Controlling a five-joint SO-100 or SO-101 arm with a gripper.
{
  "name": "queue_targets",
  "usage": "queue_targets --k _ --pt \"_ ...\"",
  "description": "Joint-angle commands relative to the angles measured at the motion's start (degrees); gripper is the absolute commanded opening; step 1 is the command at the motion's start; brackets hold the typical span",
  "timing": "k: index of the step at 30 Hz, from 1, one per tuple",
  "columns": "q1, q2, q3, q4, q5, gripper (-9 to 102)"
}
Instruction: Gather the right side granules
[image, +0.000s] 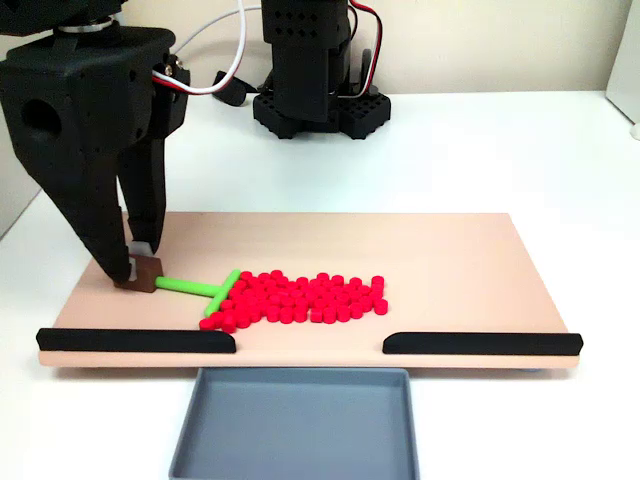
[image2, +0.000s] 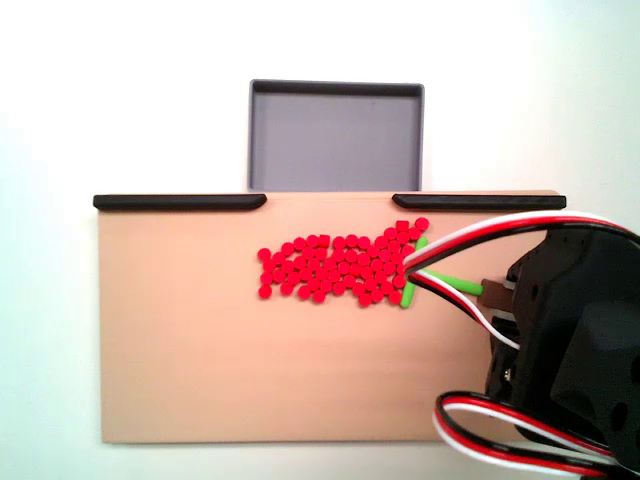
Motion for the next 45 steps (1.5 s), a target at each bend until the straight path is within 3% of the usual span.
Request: queue_targets --k 1,17,22,26,37,45 --pt "-0.9 0.0 -0.8 0.2 -6.7 0" --pt "1.2 3.3 -0.3 1.9 -7.9 0" --pt "2.5 7.4 0.0 4.2 -3.6 0" --pt "2.2 10.5 0.2 4.8 6.7 0" --pt "-8.9 17.4 1.1 4.8 55.9 0" --pt "-13.7 22.7 8.3 4.8 68.7 0"
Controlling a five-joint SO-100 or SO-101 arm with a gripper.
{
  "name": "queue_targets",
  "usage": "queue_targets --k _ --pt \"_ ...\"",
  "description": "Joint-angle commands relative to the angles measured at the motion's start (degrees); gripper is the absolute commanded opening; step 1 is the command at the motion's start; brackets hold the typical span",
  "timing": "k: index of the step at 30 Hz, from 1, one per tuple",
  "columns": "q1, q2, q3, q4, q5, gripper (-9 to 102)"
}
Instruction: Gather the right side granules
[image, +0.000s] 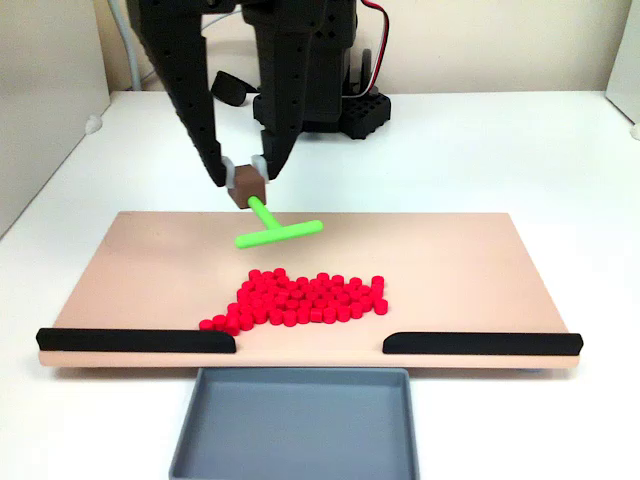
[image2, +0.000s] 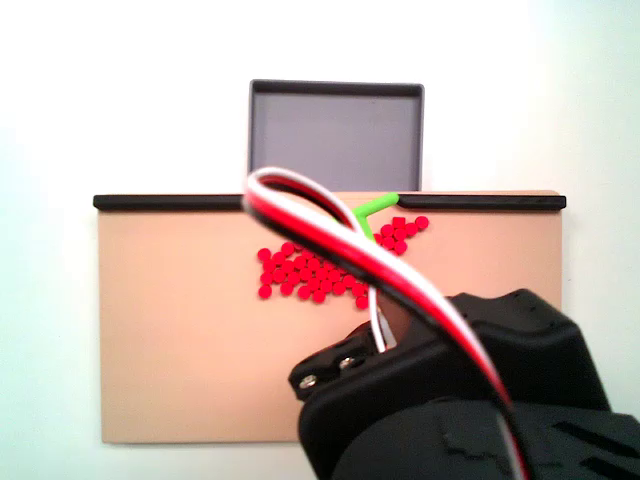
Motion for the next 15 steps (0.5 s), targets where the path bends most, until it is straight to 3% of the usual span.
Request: queue_targets --k 1,15 --pt "-1.8 3.7 0.4 -0.3 4.3 0" --pt "-8.3 6.7 4.3 2.3 22.5 0"
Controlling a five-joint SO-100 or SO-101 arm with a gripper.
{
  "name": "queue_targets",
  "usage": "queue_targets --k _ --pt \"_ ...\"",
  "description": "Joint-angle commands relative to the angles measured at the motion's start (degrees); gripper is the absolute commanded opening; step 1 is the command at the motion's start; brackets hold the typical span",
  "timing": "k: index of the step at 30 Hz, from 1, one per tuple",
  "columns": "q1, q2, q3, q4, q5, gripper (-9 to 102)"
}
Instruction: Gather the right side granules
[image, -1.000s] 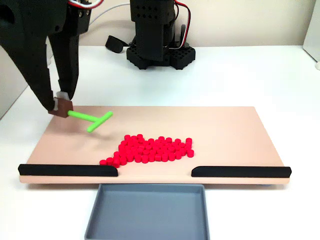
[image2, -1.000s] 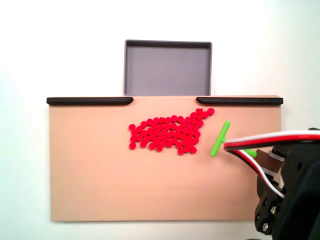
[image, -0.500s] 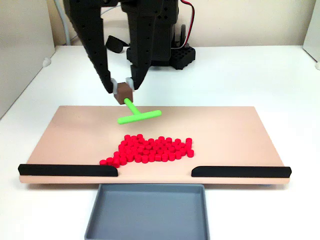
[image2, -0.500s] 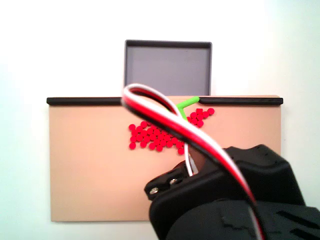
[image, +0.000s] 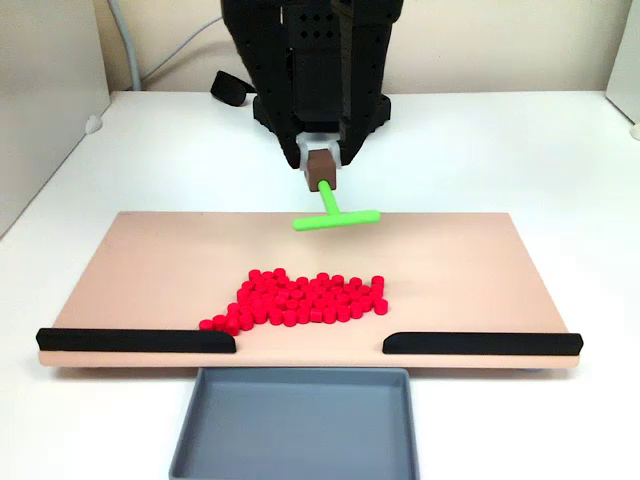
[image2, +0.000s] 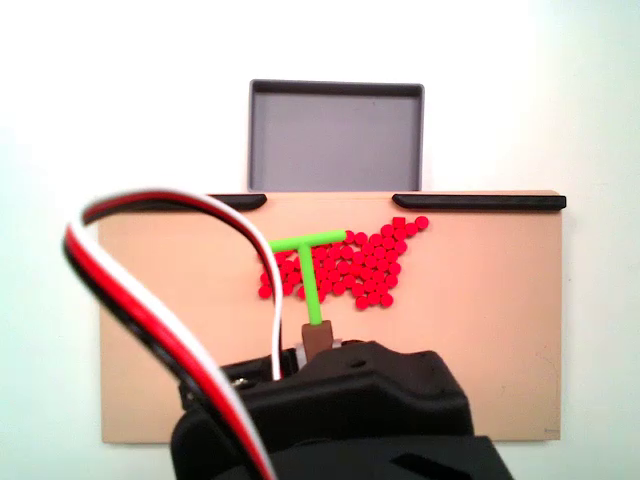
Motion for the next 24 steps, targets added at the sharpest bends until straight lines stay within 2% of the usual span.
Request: queue_targets --k 1,9,20,24 --pt "-1.1 3.2 1.8 0.3 2.4 0" --pt "-0.1 4.8 3.5 0.4 6.1 0" --pt "2.3 3.3 3.5 2.5 4.0 0" --pt "1.0 3.6 3.5 2.5 6.4 0"
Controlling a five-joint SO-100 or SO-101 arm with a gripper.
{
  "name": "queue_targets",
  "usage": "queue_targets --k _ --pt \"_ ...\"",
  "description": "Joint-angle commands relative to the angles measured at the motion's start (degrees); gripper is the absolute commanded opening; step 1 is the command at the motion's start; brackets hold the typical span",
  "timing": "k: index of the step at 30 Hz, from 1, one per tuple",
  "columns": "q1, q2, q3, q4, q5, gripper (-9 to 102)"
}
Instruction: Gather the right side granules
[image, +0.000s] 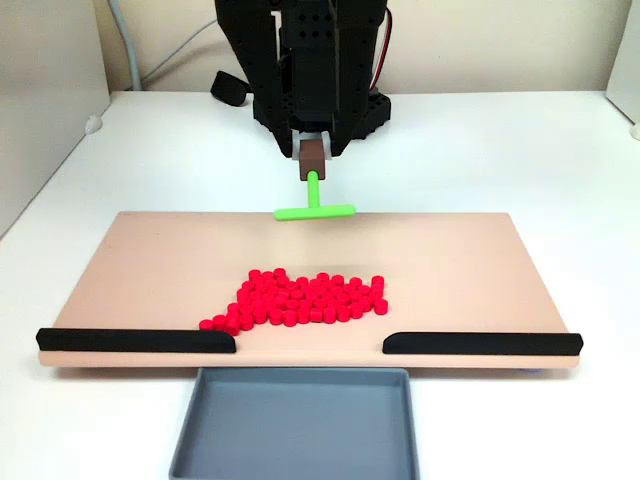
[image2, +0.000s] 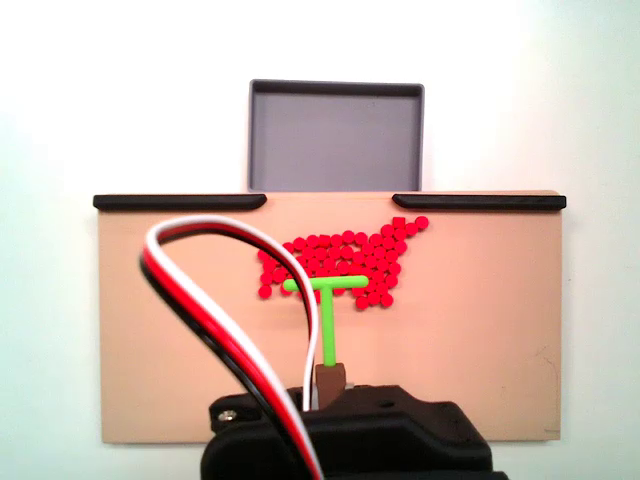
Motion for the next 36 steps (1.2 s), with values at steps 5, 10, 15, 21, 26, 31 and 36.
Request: queue_targets --k 5,10,15,21,26,31,36 --pt "-1.5 3.6 -0.4 0.0 4.3 0" --pt "-1.1 4.6 -0.4 0.9 1.1 0" --pt "-0.3 5.6 -0.4 1.0 3.1 0" --pt "0.1 5.5 -0.5 0.9 3.3 0" --pt "-0.2 4.9 -1.2 0.3 2.2 0" --pt "-0.2 4.3 -1.3 0.2 1.9 0" --pt "-0.6 4.2 -1.3 0.1 2.6 0"
